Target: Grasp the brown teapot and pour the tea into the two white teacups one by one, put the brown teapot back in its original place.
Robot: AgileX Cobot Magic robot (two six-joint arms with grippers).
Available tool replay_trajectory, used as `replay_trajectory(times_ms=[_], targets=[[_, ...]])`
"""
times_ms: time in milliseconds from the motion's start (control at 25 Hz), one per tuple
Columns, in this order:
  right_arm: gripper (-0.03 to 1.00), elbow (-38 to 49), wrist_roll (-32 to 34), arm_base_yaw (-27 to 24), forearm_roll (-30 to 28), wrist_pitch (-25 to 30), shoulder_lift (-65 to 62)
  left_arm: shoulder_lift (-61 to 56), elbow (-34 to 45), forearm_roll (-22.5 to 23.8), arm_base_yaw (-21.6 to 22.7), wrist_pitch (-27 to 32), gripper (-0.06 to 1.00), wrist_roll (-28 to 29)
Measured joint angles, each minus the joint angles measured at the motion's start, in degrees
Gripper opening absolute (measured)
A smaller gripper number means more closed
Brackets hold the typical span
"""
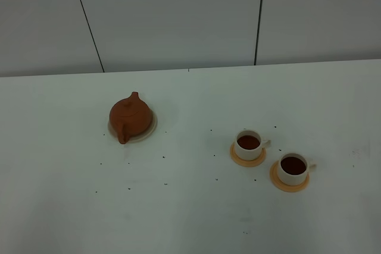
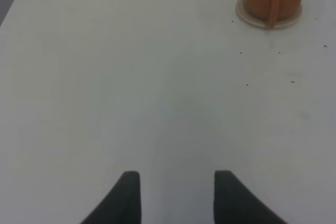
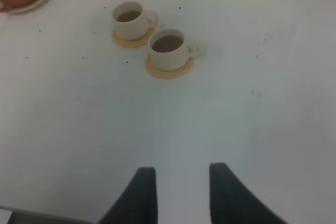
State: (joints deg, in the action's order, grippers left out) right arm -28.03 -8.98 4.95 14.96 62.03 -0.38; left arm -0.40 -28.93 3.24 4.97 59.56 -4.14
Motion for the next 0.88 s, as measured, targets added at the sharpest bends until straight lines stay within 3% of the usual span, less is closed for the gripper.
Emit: replay_trajectory(times_ms=[880], targets=[[0.24,0.0,0.0,0.0,0.0,0.0,0.0,0.0,0.0,0.0,0.0,0.05,0.39,0.0]])
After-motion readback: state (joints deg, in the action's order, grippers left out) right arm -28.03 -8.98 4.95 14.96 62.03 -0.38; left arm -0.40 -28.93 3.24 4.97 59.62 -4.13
